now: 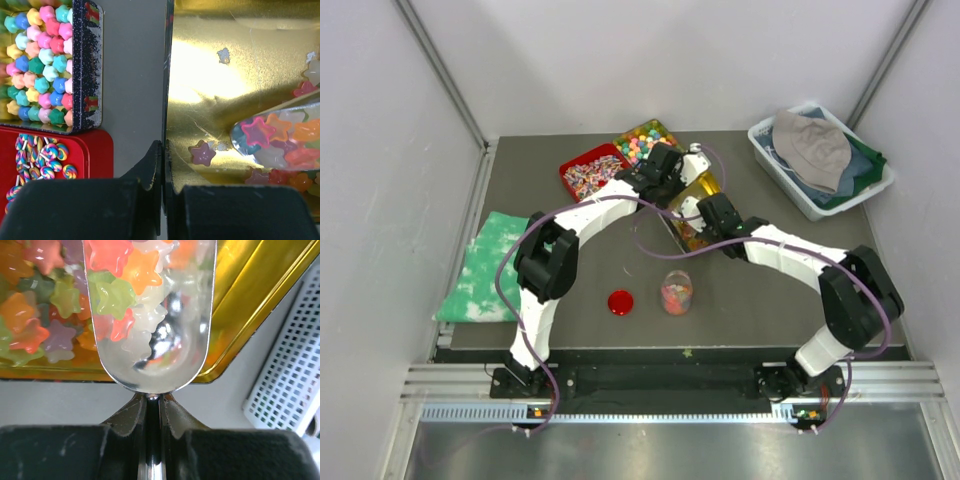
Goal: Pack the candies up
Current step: Scoop the fake candies from the storage box.
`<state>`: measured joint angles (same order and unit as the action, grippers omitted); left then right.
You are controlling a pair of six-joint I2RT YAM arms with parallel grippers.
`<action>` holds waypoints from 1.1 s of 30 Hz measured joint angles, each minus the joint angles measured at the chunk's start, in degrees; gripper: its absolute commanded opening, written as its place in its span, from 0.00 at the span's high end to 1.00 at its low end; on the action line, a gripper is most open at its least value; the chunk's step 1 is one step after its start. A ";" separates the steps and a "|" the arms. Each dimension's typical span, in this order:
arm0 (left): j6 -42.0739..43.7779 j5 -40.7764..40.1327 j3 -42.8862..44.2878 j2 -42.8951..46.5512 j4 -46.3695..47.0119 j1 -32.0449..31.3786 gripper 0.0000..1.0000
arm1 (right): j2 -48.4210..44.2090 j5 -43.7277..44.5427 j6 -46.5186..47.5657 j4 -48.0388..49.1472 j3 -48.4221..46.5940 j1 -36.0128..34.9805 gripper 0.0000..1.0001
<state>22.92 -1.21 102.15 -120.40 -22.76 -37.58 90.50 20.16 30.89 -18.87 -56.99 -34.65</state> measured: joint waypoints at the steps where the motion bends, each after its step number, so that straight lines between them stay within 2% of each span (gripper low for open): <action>1: -0.20 -0.02 -0.07 0.00 0.00 0.02 1.00 | -0.20 -0.66 -0.11 -0.02 0.02 0.11 1.00; 13: -2.05 0.59 -0.04 -0.11 -0.09 0.15 0.96 | -6.05 -10.84 -1.05 -0.68 1.22 1.36 1.00; 22: -4.09 2.29 3.28 -2.38 0.13 1.01 0.75 | -9.07 -14.19 -0.70 -3.37 2.25 1.77 1.00; 33: -6.10 4.92 4.02 -3.37 2.71 2.08 0.76 | -9.53 -11.04 0.00 -5.81 3.37 2.32 1.00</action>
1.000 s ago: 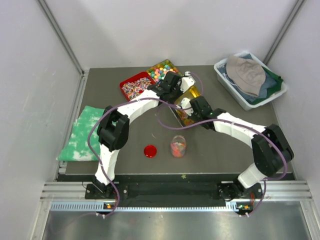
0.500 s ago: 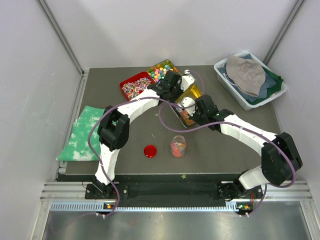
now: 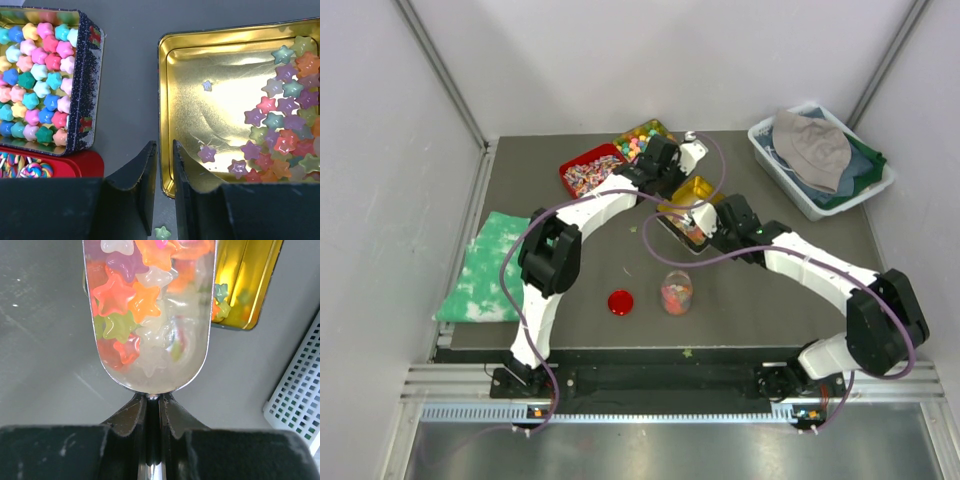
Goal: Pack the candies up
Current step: Scoop the fake candies from the storage box.
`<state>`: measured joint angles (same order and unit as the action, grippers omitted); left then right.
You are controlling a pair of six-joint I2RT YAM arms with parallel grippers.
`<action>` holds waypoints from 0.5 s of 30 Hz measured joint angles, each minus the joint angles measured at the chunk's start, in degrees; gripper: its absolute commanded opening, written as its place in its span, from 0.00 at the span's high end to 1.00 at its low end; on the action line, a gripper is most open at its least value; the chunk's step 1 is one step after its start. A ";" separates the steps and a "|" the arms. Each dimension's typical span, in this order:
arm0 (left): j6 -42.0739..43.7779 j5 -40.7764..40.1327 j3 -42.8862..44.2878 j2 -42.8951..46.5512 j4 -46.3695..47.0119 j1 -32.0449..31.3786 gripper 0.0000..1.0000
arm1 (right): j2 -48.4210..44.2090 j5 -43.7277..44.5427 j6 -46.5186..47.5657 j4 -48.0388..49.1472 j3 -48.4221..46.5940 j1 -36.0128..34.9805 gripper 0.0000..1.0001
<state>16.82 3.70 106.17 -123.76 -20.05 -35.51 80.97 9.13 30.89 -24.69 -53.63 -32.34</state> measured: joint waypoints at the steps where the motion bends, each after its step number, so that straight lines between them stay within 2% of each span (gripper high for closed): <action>1: -0.13 0.11 0.00 0.00 0.04 0.00 0.75 | 0.04 0.37 0.02 -0.04 0.00 0.09 1.00; 5: -0.26 0.17 0.00 0.00 0.26 0.00 0.70 | 0.09 0.61 0.22 -0.46 0.00 0.26 1.00; 10: -0.87 0.55 0.37 -0.37 0.33 0.26 0.42 | -0.74 -0.52 0.94 -2.34 0.39 0.28 1.00; 13: -1.88 1.22 1.73 -1.46 0.35 0.79 0.36 | -3.15 -1.90 1.51 -5.18 0.74 0.33 1.00; 14: -2.19 1.42 2.05 -1.79 0.37 1.03 0.19 | -4.09 -2.38 1.73 -5.99 0.74 0.33 1.00; 15: -2.95 1.75 3.23 -2.64 0.15 1.79 0.13 | -6.67 -3.32 2.38 -7.96 0.74 0.35 1.00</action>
<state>13.87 5.45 109.40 -126.41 -19.90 -33.71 74.30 5.80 33.28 -32.64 -52.88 -31.99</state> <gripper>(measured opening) 0.637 0.082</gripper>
